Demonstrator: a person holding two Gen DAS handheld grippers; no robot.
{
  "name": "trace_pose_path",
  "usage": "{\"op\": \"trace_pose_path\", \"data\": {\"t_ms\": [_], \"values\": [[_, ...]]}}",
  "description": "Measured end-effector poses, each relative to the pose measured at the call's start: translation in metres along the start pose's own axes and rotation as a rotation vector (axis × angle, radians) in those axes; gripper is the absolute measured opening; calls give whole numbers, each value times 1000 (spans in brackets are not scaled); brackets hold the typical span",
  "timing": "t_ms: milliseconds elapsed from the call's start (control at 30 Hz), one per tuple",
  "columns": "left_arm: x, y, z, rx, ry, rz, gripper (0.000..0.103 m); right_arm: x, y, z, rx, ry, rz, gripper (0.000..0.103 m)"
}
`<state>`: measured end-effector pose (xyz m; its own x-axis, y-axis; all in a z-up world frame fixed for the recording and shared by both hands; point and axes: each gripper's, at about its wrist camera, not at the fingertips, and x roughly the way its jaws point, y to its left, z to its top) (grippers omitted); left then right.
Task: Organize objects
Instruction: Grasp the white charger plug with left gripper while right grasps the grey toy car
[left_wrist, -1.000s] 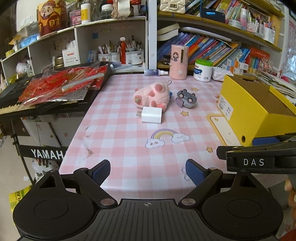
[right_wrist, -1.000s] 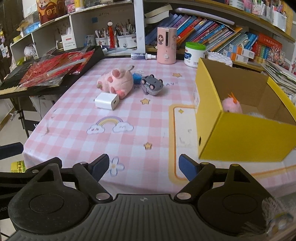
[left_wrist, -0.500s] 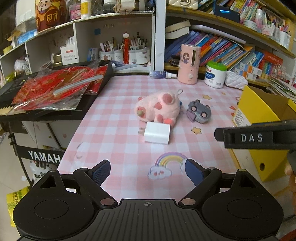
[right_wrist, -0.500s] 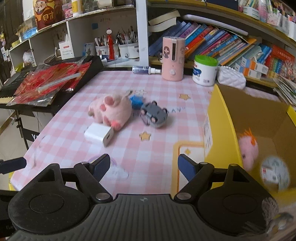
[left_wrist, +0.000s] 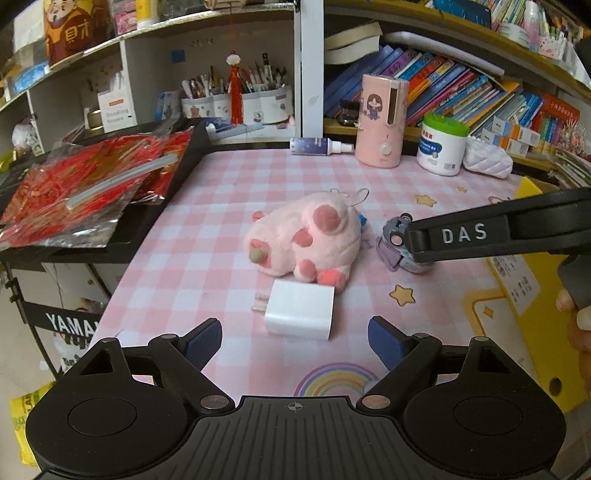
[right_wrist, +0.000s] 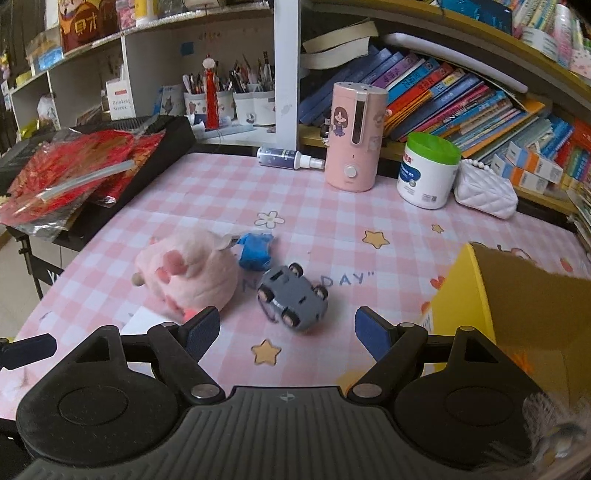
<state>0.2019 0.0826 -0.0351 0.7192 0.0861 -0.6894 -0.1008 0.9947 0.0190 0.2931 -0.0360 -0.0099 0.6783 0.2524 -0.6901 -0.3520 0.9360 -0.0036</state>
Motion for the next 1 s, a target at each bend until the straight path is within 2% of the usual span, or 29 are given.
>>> {"op": "trace_pose_path", "data": {"t_ms": [433,467,500,667,767,900,1000], "values": [[53,-4,12,13,68,26,82,55,-4,14,-5,78,-11,80],[56,-3,12,10,75,26,81,60,-4,14,-6,86,-13,80],[58,-2,12,7,81,22,76,65,-5,14,-4,96,-16,80],[68,-1,12,4,111,16,69,80,-8,12,-1,126,-13,80],[70,2,12,-7,114,9,66,85,-10,11,2,136,-8,70],[68,4,12,-9,118,-2,65,88,-10,10,-1,143,30,44],[62,7,12,-36,115,-16,65,83,-9,9,-6,131,32,41]]}}
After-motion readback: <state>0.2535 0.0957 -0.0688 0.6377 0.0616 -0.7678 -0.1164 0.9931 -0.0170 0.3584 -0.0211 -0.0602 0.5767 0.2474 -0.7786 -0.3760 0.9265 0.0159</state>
